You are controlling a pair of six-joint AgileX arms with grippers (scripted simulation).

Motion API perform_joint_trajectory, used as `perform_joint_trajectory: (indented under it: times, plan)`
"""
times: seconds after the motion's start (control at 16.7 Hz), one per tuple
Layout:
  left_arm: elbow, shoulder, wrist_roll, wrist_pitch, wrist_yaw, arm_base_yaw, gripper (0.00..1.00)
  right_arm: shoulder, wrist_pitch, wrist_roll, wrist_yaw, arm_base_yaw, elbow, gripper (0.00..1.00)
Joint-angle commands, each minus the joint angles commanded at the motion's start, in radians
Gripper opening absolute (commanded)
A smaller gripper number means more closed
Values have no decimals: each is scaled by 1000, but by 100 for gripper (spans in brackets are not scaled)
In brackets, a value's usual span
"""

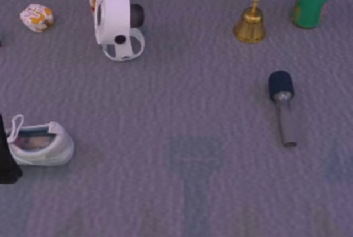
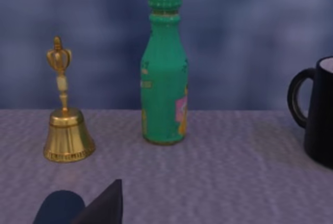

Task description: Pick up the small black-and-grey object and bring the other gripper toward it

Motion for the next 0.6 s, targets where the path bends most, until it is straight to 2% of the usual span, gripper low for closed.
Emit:
perform_joint_trajectory:
  times: [0.3, 0.6]
  plan:
    - [0, 0, 0, 0, 0, 0, 100, 62, -49, 16, 4, 20, 56, 100]
    - [0, 0, 0, 0, 0, 0, 100, 378, -250, 92, 29, 100, 307, 100]
